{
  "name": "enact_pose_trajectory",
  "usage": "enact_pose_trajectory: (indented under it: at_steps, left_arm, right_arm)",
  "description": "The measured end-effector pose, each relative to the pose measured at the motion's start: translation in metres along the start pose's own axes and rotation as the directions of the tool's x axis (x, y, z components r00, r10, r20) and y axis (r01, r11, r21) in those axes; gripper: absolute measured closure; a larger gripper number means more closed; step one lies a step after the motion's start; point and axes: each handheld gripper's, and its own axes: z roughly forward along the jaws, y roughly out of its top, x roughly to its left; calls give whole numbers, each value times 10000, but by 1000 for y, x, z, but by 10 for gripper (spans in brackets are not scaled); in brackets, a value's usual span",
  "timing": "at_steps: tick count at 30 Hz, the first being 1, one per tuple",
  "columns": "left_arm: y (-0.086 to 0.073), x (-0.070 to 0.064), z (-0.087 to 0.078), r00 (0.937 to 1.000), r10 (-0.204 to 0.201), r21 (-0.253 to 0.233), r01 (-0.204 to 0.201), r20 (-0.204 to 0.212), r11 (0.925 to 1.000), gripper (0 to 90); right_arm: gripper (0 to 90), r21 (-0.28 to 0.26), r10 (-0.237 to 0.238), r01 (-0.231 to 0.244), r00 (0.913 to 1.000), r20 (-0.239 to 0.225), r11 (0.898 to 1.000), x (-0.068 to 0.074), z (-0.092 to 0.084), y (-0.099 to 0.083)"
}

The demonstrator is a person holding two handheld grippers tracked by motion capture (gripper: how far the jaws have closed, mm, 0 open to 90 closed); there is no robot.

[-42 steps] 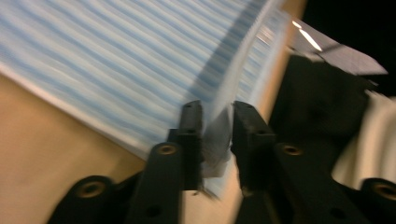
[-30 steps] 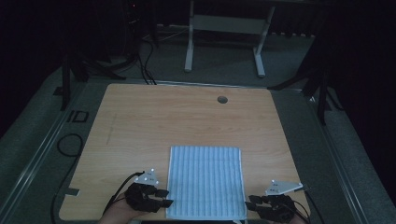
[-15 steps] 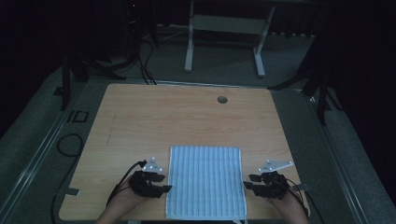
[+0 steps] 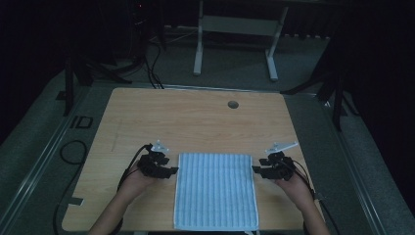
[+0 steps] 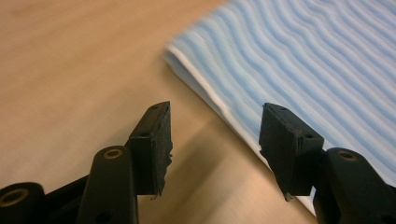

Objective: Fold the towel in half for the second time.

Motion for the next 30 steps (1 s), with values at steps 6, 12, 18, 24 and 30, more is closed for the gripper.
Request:
enact_pose_trajectory:
  at_steps: [6,12,18,24,30]
  left_arm:
    - [19,23,17,9985,-549,-122,548,-50,9984,427]
    - [32,28,28,9983,-573,-40,574,90,9983,427]
    - [40,25,44,9971,-558,57,556,521,9984,427]
    - [44,18,59,9994,-67,616,45,344,9981,484]
    - [49,16,53,9996,-217,78,216,204,9997,868]
  right_arm:
    - [528,-6,453,-453,9990,-20,9990,-24,17,23]
    - [506,297,798,-794,9968,-93,9964,-36,34,31]
    - [500,957,873,-862,9962,-78,9917,-38,58,35]
    - [601,1377,740,-708,9971,-183,9879,-34,69,36]
    - [872,1330,434,-447,9990,126,9901,-32,67,40]
